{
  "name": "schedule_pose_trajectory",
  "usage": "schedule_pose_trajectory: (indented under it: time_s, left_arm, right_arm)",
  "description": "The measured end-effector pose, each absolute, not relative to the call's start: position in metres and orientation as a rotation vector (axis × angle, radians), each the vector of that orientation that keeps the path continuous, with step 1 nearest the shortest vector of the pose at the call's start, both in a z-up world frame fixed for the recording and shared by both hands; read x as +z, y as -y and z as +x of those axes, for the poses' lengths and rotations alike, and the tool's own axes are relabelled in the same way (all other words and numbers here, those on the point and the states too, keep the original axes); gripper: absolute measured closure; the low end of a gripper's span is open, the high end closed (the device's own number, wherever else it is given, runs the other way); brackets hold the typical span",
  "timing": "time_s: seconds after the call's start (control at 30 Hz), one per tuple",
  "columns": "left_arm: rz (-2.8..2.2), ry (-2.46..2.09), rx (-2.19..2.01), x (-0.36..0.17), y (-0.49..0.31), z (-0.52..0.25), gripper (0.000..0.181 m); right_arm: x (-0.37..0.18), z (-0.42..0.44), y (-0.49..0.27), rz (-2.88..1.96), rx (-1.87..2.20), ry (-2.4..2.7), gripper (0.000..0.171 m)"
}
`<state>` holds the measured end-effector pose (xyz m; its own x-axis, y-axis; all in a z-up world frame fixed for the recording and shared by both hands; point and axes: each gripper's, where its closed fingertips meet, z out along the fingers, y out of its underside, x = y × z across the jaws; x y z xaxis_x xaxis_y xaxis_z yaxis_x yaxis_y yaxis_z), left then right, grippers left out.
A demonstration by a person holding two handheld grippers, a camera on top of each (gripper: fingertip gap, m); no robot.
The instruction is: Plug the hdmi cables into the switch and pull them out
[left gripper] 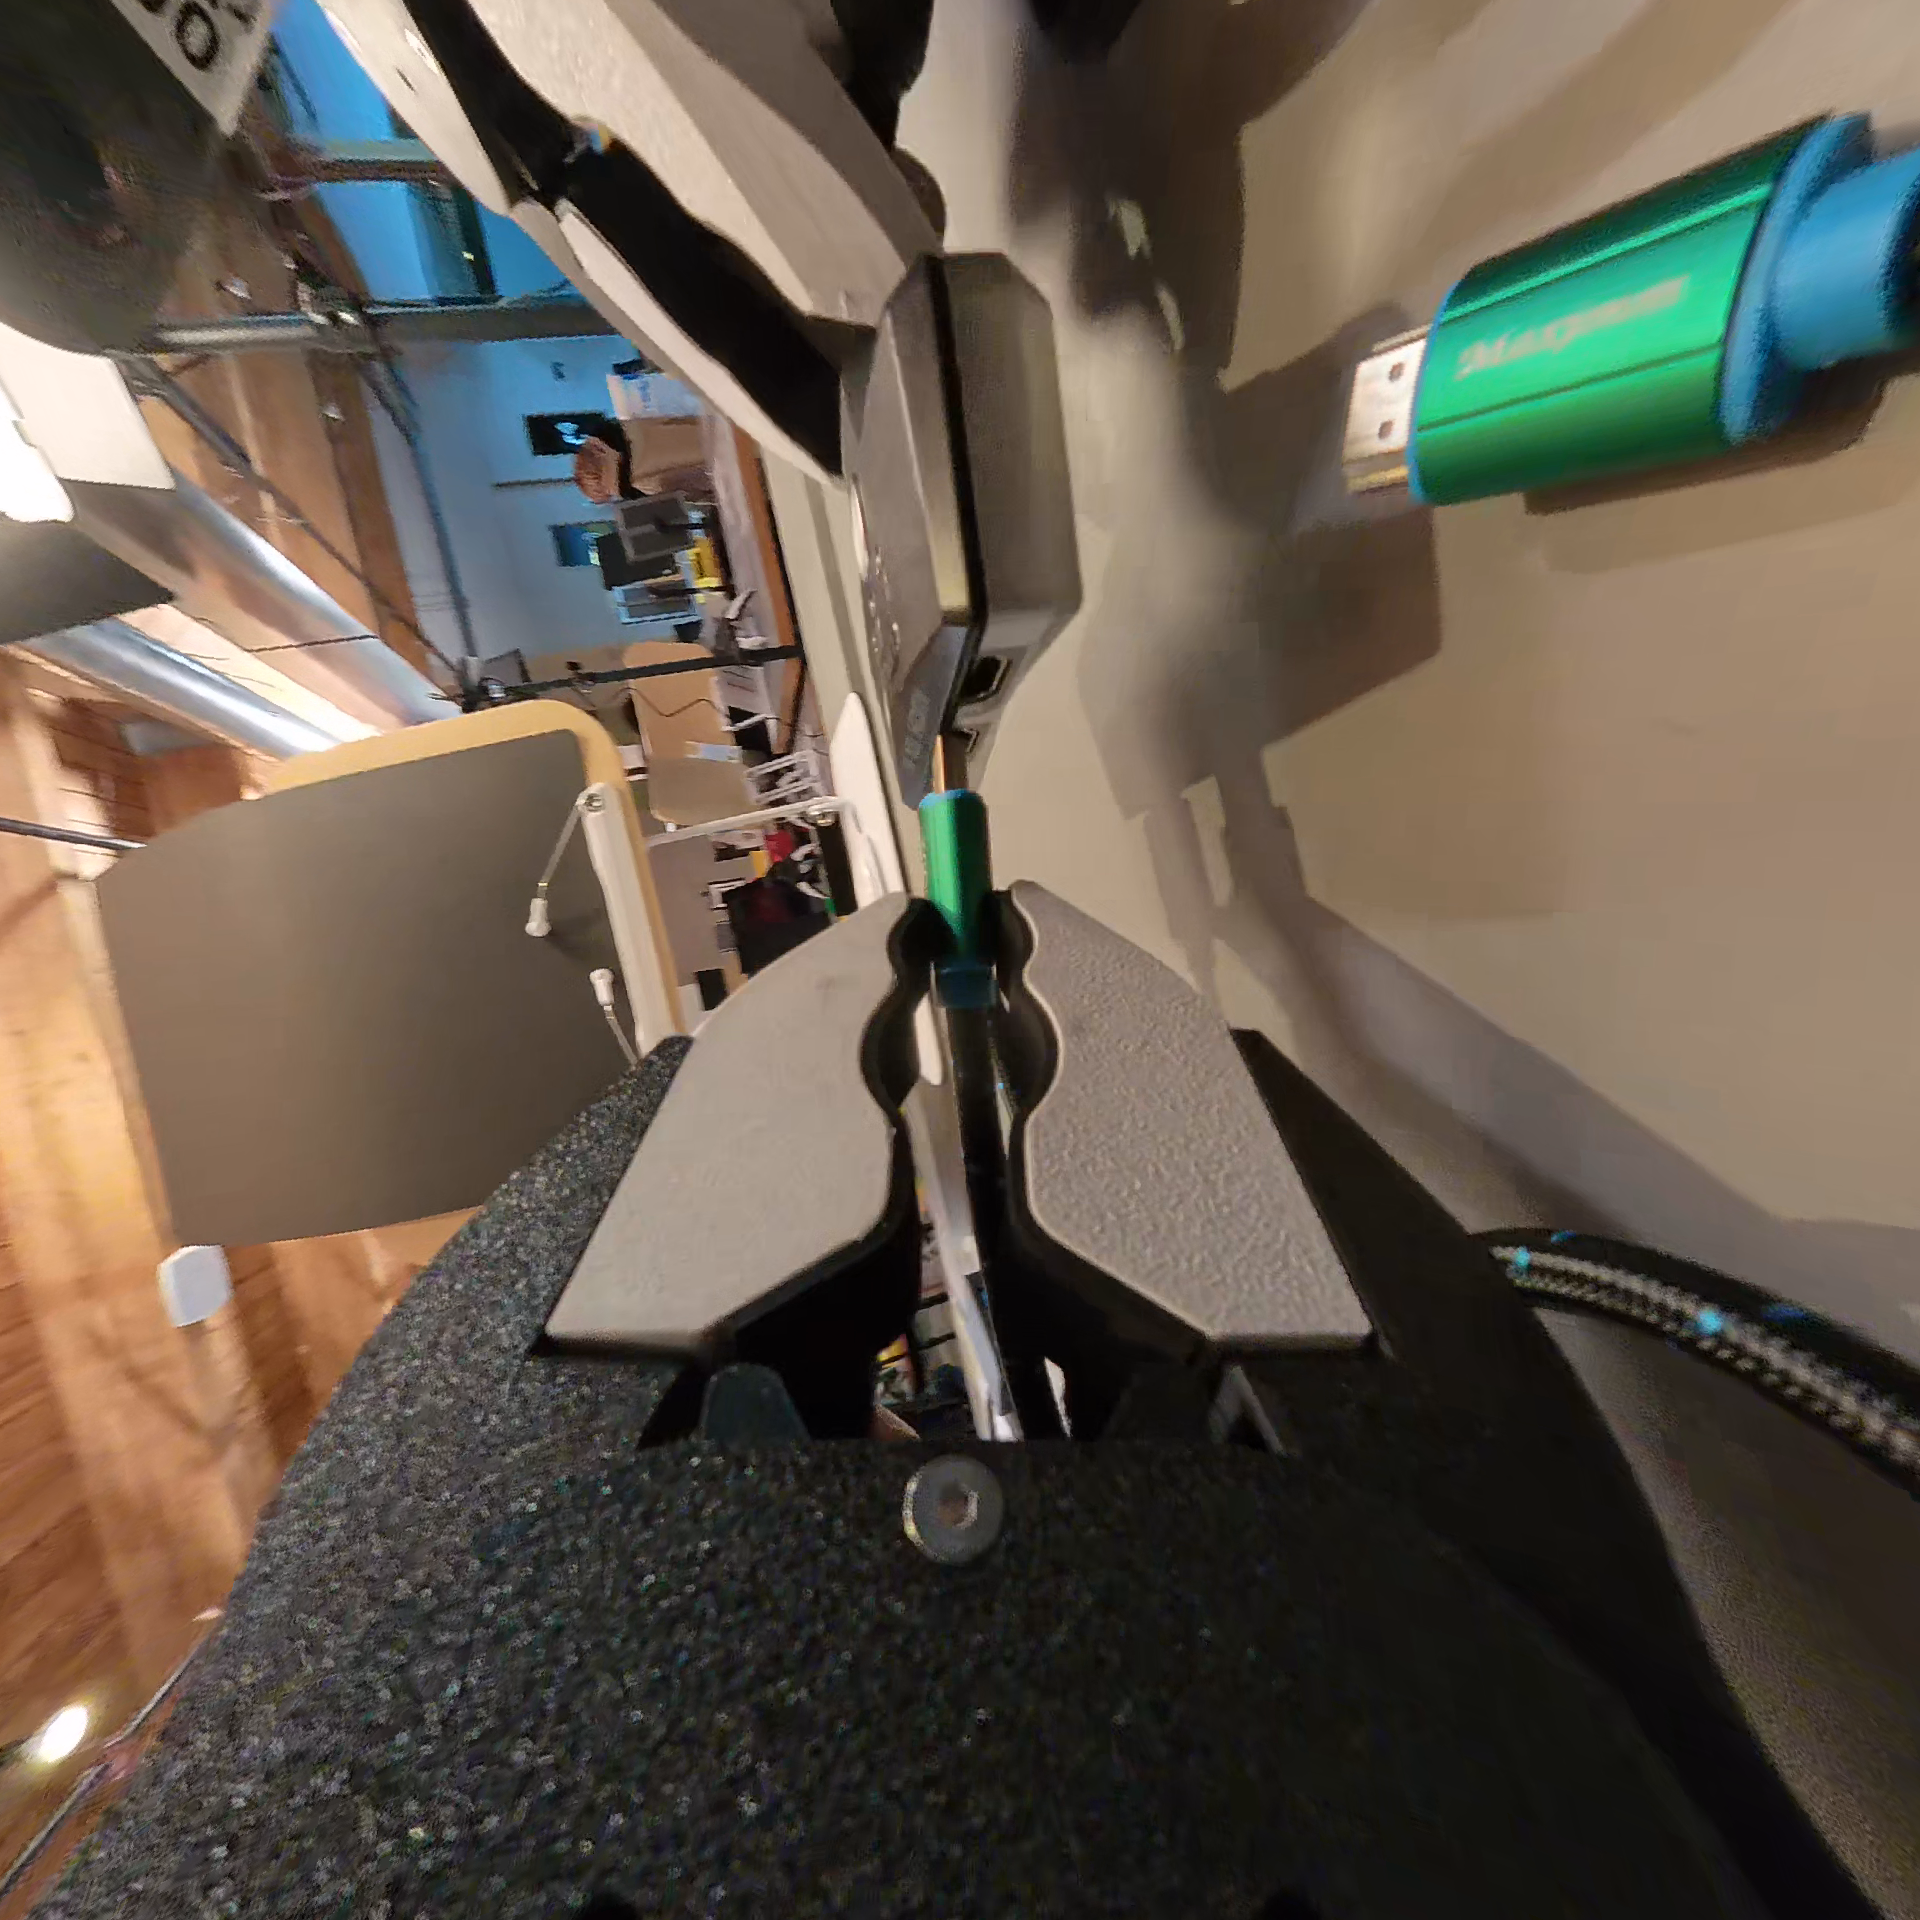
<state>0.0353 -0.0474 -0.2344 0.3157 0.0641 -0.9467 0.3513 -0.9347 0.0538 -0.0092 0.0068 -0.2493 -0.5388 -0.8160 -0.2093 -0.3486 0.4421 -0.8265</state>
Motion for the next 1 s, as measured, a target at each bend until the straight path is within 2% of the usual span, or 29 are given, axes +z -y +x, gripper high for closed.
schedule_pose_trajectory:
  time_s: [0.27, 1.0]
  left_arm:
    - [2.261, -0.292, -1.652, -0.23, 0.046, 0.034, 0.17]
    - [2.232, -0.401, -1.7, -0.222, 0.047, 0.034, 0.17]
  right_arm:
    - [-0.239, -0.009, -0.01, -0.888, -1.001, -2.017, 0.136]
    - [-0.237, -0.009, -0.005, -0.887, -1.073, -2.062, 0.137]
